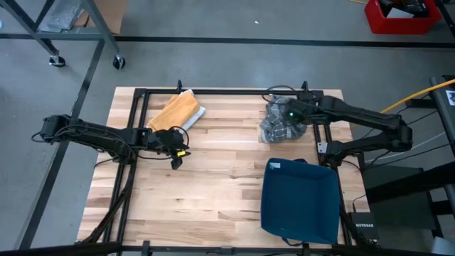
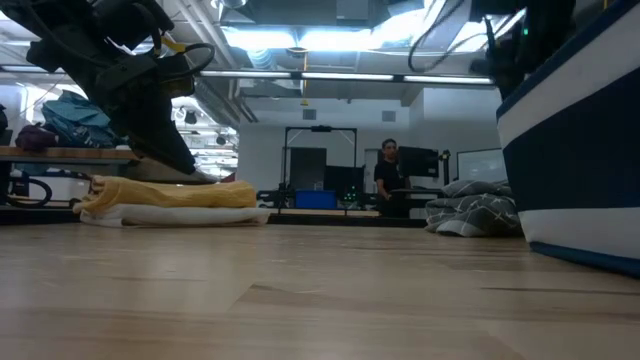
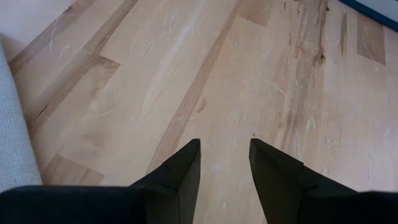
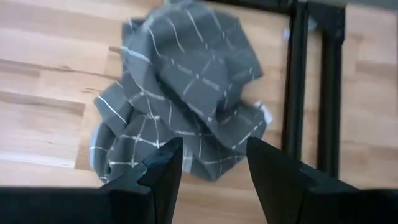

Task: Fold towel
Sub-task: Fold the gray towel

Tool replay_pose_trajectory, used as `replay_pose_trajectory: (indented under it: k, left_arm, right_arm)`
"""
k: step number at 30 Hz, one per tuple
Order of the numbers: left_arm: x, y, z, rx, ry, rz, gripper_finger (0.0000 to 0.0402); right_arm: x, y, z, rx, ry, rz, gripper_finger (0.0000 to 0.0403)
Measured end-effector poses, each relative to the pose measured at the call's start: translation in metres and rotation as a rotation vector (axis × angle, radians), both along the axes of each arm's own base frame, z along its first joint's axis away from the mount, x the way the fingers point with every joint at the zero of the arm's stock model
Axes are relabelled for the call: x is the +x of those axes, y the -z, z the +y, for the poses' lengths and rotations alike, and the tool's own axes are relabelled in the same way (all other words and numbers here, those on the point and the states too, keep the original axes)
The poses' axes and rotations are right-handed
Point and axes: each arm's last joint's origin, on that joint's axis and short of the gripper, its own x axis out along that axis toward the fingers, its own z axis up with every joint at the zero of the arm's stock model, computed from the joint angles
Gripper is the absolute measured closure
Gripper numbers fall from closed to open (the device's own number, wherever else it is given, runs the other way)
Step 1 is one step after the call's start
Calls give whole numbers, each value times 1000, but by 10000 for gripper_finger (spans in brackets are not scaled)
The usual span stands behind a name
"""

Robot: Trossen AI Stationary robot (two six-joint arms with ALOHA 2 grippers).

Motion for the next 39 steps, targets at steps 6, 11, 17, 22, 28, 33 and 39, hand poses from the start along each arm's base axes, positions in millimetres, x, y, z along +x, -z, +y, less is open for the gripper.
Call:
replay_pose_trajectory:
  k: [6,11,17,22,28,33,39]
  left_arm:
    - [0,0,0,0,0,0,273]
    - [0,0,0,0,0,-1,273]
    - [0,0,0,0,0,-1,273]
    - [0,0,0,0,0,2,273]
    - [0,1,0,0,0,5,273]
    - [0,1,0,0,0,6,273]
    - [0,1,0,2,-4,6,273]
  right_arm:
    - [7,25,-1,21,29,-67,219]
    - [8,41,-7,-24,107,-91,219]
    - [3,57,-22,-35,215,-115,219]
    - [1,67,-33,-43,272,-126,219]
    - [-1,86,-40,-4,303,-82,219]
    - [7,98,-43,28,298,-64,234]
    - [21,108,-50,51,246,-104,335]
